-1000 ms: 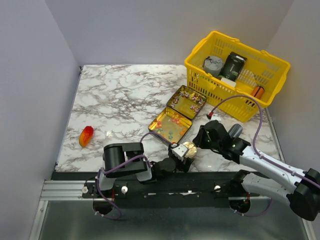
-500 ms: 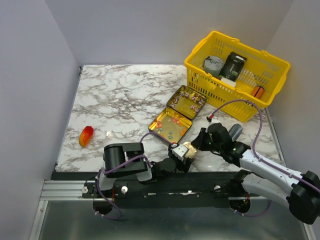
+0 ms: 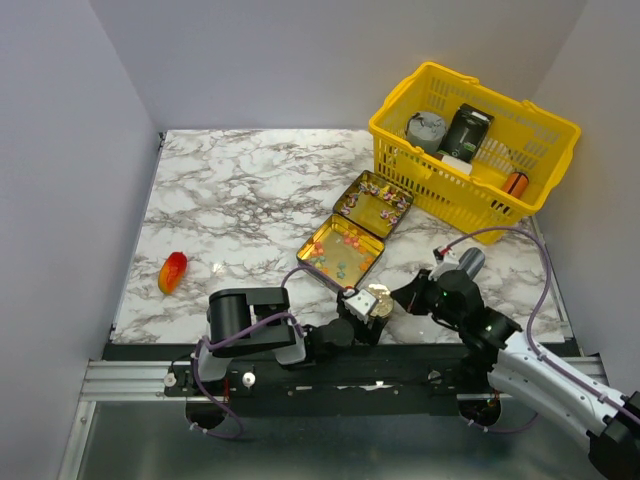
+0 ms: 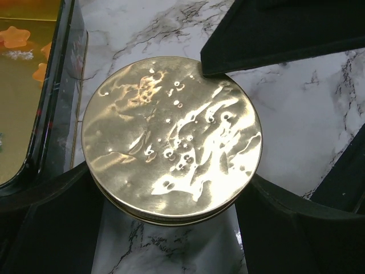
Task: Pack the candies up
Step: Screw the bottle lid onto the packing bottle.
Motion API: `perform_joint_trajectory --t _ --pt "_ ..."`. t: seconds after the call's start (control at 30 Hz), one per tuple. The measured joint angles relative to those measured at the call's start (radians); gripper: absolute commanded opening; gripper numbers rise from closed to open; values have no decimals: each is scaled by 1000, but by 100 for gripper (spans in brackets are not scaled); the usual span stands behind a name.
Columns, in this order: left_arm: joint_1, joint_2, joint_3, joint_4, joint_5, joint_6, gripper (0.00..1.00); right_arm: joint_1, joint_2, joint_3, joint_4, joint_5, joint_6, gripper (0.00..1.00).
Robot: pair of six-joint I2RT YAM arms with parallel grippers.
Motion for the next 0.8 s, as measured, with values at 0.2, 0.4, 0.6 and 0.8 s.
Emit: perform_joint_trajectory --t 0.2,0.4,0.6,0.8 --pt "-7 2 10 -13 -23 -7 67 -3 -146 -34 -85 -52 10 1" --pt "-8 11 32 -32 -37 -10 68 20 -295 -6 -307 -150 48 4" --pt "-13 11 32 -34 -40 -10 67 20 -276 116 -403 -45 95 39" --pt "-14 13 27 -26 -40 -10 68 20 -81 195 -376 77 94 44"
